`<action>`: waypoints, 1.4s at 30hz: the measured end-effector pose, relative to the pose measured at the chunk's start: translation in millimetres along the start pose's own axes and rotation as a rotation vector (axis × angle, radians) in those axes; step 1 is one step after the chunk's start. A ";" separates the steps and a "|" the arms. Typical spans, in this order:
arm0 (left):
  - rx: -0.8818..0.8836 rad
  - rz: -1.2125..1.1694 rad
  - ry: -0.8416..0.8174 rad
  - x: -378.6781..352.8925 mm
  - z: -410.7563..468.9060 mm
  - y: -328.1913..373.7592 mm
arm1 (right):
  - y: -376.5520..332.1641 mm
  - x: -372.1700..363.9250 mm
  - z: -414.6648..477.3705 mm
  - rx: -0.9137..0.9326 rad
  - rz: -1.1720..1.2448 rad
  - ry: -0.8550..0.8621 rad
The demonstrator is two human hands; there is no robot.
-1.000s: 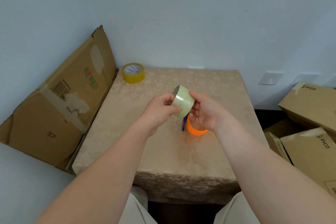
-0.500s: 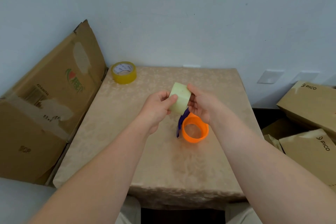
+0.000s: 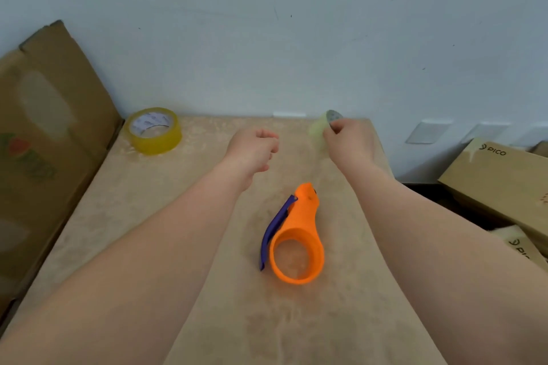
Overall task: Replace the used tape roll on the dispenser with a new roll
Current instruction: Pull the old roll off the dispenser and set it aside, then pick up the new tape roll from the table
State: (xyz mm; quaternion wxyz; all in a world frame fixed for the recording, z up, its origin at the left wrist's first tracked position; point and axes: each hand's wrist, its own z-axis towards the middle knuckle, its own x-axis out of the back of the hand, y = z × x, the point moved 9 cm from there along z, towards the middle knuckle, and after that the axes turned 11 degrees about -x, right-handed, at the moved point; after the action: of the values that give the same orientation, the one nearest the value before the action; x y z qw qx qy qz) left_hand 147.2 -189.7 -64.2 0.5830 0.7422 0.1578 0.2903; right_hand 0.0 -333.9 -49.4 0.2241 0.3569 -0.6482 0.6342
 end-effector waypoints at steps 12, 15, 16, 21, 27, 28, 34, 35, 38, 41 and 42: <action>-0.012 0.120 -0.067 -16.4 37.5 -22.4 | 26.5 -22.8 49.5 -0.077 -0.270 -0.031; -0.014 0.116 -0.067 -16.5 38.2 -22.1 | 23.5 -33.0 49.0 -0.034 -0.347 -0.084; -0.014 0.115 -0.063 -16.0 38.2 -21.6 | 21.9 -34.6 48.2 -0.023 -0.361 -0.092; -0.021 0.109 -0.048 -10.5 34.3 -16.4 | 1.7 -27.8 35.0 0.014 -0.263 -0.044; -0.048 0.114 -0.007 11.6 24.8 -14.2 | -51.1 -57.4 -11.1 0.176 -0.231 -0.196; -0.058 0.126 0.012 19.1 23.5 -14.9 | -58.4 -68.5 -22.5 0.207 -0.251 -0.262; -0.115 0.460 0.183 87.6 16.8 -25.6 | -76.5 -130.6 -79.2 0.319 -0.407 -0.497; -0.106 0.519 0.202 99.8 16.0 -30.7 | -75.8 -140.1 -86.3 0.336 -0.473 -0.519; -0.059 0.663 0.215 131.6 16.8 -49.1 | -69.6 -161.6 -103.8 0.388 -0.703 -0.561; -0.022 0.805 0.207 155.8 20.9 -62.8 | -66.3 -173.5 -110.8 0.417 -0.815 -0.557; -0.024 0.851 0.205 161.3 22.8 -64.5 | -65.8 -176.6 -111.0 0.409 -0.831 -0.556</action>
State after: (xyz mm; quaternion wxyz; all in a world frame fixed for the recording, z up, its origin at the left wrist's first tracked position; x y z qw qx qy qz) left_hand 294.0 -97.6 -89.6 0.4015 0.7016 -0.1085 0.5786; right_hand 145.1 -189.5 -126.5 0.2020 0.7740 -0.3504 0.4871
